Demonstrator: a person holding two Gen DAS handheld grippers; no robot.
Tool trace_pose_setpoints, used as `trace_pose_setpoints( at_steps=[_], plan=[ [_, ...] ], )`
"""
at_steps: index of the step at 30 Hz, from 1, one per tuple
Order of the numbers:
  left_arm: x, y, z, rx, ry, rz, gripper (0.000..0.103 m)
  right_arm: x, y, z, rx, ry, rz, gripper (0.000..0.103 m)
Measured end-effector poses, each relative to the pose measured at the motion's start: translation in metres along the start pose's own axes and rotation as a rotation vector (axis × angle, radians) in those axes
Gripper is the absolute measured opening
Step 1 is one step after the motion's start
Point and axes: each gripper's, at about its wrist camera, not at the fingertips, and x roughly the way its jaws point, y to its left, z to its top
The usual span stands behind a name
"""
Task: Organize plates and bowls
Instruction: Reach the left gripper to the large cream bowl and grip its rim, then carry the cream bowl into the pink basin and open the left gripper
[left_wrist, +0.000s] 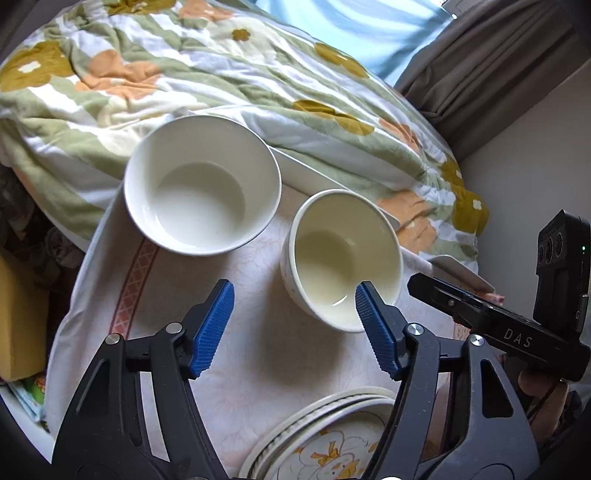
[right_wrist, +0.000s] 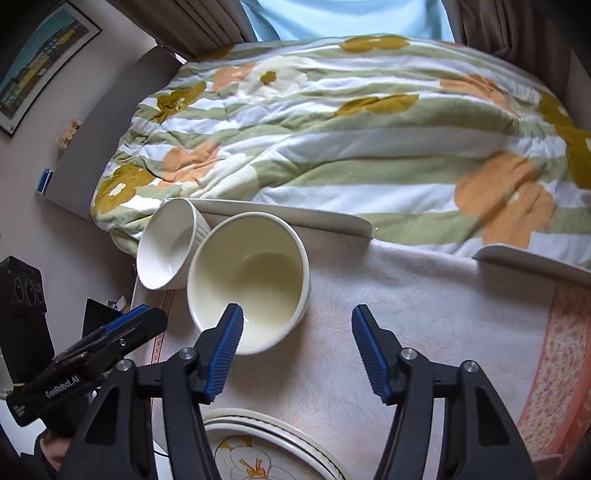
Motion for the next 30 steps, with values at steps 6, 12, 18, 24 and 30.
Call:
trace_pose_setpoints(
  at_steps=[6, 12, 18, 24, 30],
  plan=[
    [0.035, 0.001, 0.012, 0.013, 0.049, -0.019, 0.044, 0.027, -0.010, 0.007, 0.061, 0.031, 0.013, 0.041],
    [0.048, 0.005, 0.020, 0.022, 0.073, -0.020, 0.016, 0.042, -0.011, 0.008, 0.084, 0.058, 0.014, 0.021],
    [0.046, 0.001, 0.020, 0.066, 0.071, 0.000, 0.015, 0.044, -0.005, 0.008, 0.081, 0.056, 0.012, 0.014],
    [0.034, -0.007, 0.018, 0.106, 0.049, 0.025, 0.015, 0.038, -0.002, 0.006, 0.085, 0.033, 0.030, 0.014],
    [-0.004, -0.031, 0.013, 0.146, -0.017, 0.033, 0.015, 0.003, 0.002, 0.002, 0.073, -0.044, 0.060, 0.014]
  ],
)
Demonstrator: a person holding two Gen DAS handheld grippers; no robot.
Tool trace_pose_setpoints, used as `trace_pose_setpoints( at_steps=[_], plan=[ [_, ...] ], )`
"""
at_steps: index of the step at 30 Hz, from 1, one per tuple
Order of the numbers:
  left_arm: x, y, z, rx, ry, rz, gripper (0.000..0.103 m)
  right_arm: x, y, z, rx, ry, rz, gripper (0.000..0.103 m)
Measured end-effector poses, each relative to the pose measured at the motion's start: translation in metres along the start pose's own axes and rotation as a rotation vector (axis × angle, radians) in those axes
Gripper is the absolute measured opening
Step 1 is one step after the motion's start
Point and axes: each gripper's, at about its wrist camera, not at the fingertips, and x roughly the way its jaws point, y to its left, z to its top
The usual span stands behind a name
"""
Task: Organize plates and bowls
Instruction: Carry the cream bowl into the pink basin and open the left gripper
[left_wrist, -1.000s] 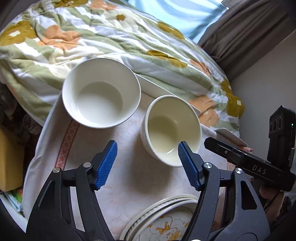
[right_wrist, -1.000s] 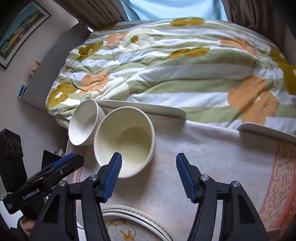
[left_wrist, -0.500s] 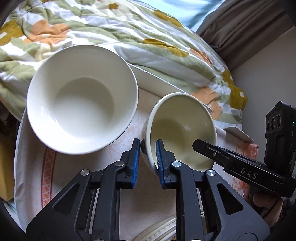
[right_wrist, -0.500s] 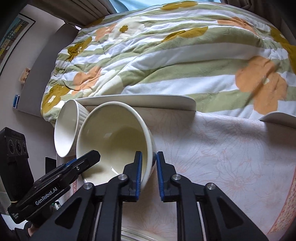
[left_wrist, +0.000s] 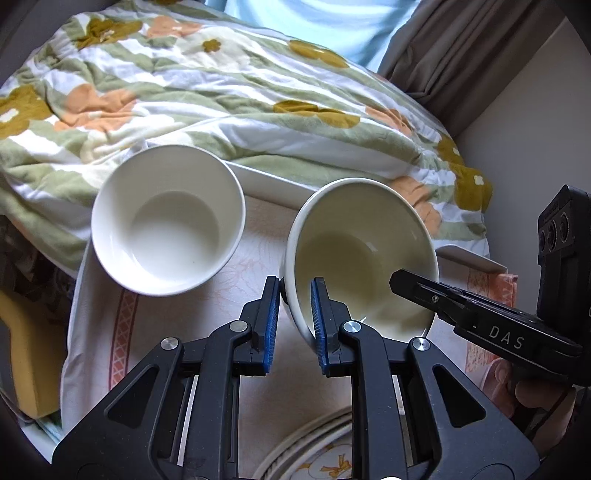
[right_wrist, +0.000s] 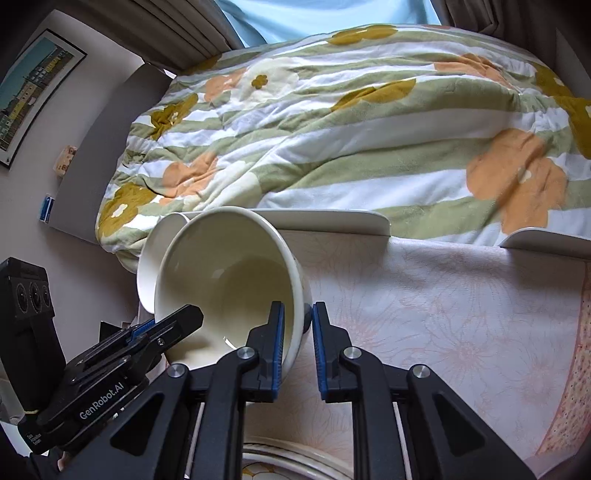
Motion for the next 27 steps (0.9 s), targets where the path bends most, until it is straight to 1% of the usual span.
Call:
trace_pose_setpoints(
  at_steps=[4, 8, 10, 13, 16, 20, 24, 27],
  plan=[
    [-0.037, -0.026, -0.008, 0.027, -0.054, 0.001, 0.015, -0.038, 0.003, -0.010, -0.012, -0.056, 0.027, 0.014],
    [-0.075, -0.061, -0.025, 0.041, -0.098, -0.010, 0.015, -0.088, 0.001, -0.029, -0.036, -0.119, 0.038, 0.014],
    [-0.090, -0.084, -0.038, 0.054, -0.113, -0.014, 0.015, -0.115, -0.005, -0.041, -0.035, -0.147, 0.045, 0.014],
    [-0.103, -0.119, -0.055, 0.088, -0.116, -0.035, 0.015, -0.152, -0.021, -0.059, -0.026, -0.183, 0.041, 0.014],
    [-0.105, -0.158, -0.075, 0.134, -0.107, -0.056, 0.015, -0.184, -0.041, -0.079, -0.014, -0.221, 0.012, 0.014],
    [-0.094, -0.203, -0.099, 0.179, -0.073, -0.098, 0.015, -0.216, -0.078, -0.105, 0.028, -0.248, -0.032, 0.014],
    [-0.073, -0.243, -0.124, 0.223, -0.016, -0.127, 0.015, -0.231, -0.119, -0.132, 0.094, -0.236, -0.068, 0.014],
    [-0.051, -0.264, -0.147, 0.254, 0.039, -0.128, 0.015, -0.236, -0.149, -0.154, 0.136, -0.219, -0.097, 0.014]
  ],
)
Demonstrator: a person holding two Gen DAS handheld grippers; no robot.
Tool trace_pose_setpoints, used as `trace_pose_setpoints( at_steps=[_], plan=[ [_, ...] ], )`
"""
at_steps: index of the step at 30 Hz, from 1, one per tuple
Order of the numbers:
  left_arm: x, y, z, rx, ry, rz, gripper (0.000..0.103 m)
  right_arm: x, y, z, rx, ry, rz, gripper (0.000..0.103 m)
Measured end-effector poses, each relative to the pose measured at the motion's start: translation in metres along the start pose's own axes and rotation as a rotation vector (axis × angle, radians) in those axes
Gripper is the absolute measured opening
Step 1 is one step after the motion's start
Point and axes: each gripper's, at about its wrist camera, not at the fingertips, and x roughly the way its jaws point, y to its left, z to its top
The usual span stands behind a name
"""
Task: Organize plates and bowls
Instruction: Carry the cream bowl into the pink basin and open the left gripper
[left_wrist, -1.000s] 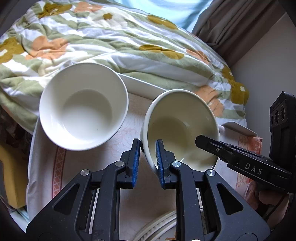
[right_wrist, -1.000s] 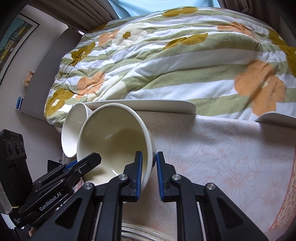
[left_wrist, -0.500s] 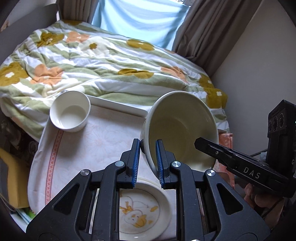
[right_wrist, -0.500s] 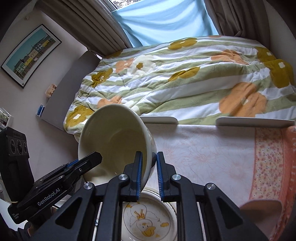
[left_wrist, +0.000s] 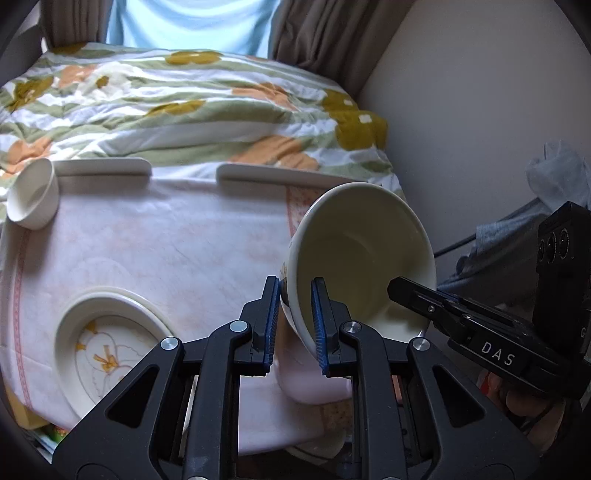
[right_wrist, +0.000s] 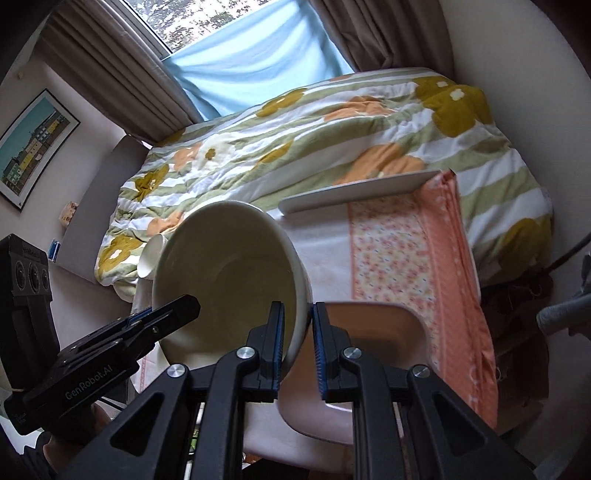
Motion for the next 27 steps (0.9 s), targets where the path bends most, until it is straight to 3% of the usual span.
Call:
trace_pose_setpoints(
  at_steps=[6, 11, 19, 27],
  plan=[
    [0.056, -0.022, -0.039, 0.021, 0.130, 0.036, 0.015, 0.017, -0.044, -0.028, 0.031, 0.069, -0.056, 0.014],
    [0.088, -0.023, -0.056, 0.053, 0.189, 0.101, 0.015, 0.040, -0.062, -0.048, 0.013, 0.124, -0.084, 0.014],
    [0.106, -0.033, -0.059, 0.172, 0.186, 0.207, 0.015, 0.061, -0.069, -0.062, -0.057, 0.156, -0.113, 0.014],
    [0.110, -0.041, -0.060, 0.224, 0.178, 0.262, 0.015, 0.063, -0.073, -0.062, -0.061, 0.164, -0.108, 0.014]
  ],
)
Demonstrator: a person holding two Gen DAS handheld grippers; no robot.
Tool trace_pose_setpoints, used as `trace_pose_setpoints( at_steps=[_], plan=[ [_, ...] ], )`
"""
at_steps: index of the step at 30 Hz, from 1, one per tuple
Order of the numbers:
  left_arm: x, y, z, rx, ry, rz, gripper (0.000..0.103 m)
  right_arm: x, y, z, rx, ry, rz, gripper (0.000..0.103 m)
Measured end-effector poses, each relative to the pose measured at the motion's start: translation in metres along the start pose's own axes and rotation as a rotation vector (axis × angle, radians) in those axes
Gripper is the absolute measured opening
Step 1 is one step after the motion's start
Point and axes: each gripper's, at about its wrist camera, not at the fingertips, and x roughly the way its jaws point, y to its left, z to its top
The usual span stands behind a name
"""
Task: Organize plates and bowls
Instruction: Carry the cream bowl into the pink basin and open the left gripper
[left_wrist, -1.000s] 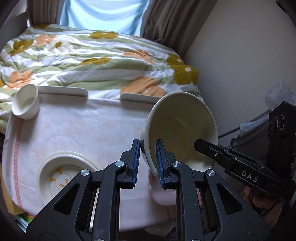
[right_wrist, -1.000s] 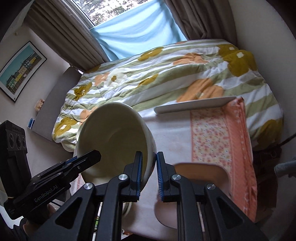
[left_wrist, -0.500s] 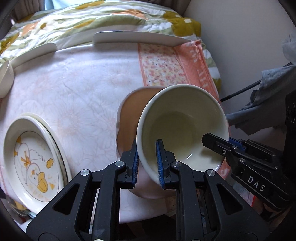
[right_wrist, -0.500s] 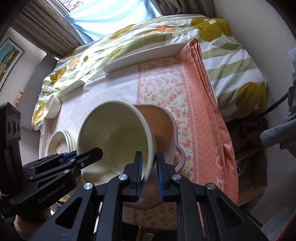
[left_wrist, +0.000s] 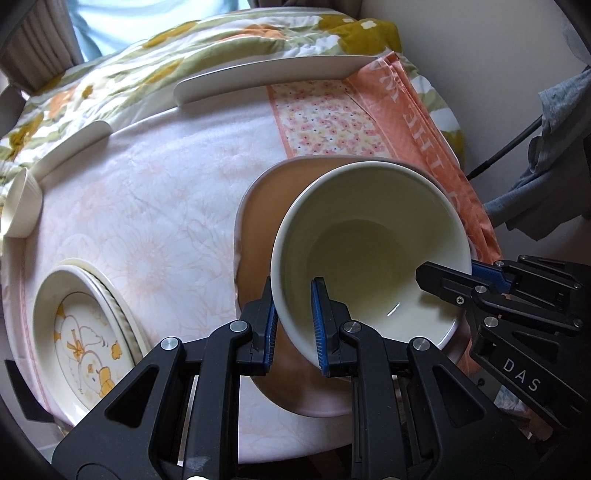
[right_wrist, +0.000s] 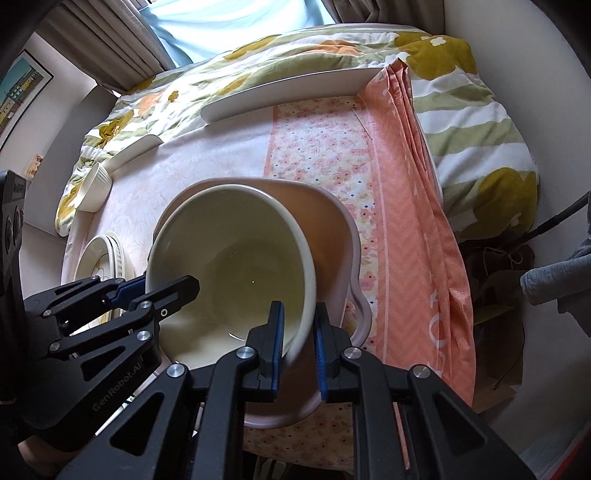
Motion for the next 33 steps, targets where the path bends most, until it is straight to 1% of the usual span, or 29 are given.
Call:
trace_pose_setpoints(
  at_steps=[8, 14, 18, 24, 33],
  plan=[
    [-0.003, -0.007, -0.002, 0.040, -0.026, 0.076, 0.015, -0.001, 0.002, 0.000, -0.005, 0.002, 0.000, 0.014],
    [-0.007, -0.004, -0.004, 0.031, -0.038, 0.080, 0.015, -0.001, 0.004, 0.001, -0.016, -0.005, 0.003, 0.014],
    [-0.010, -0.002, -0.005, 0.024, -0.048, 0.063, 0.015, -0.005, 0.005, 0.000, -0.016, -0.027, -0.004, 0.014],
    [-0.013, -0.005, -0.007, 0.023, -0.052, 0.061, 0.015, -0.009, 0.002, -0.002, -0.004, -0.035, 0.005, 0.014],
    [-0.030, -0.007, -0.010, 0.014, -0.087, 0.041, 0.015, -0.022, 0.002, -0.004, -0.011, -0.065, -0.002, 0.014]
  ],
)
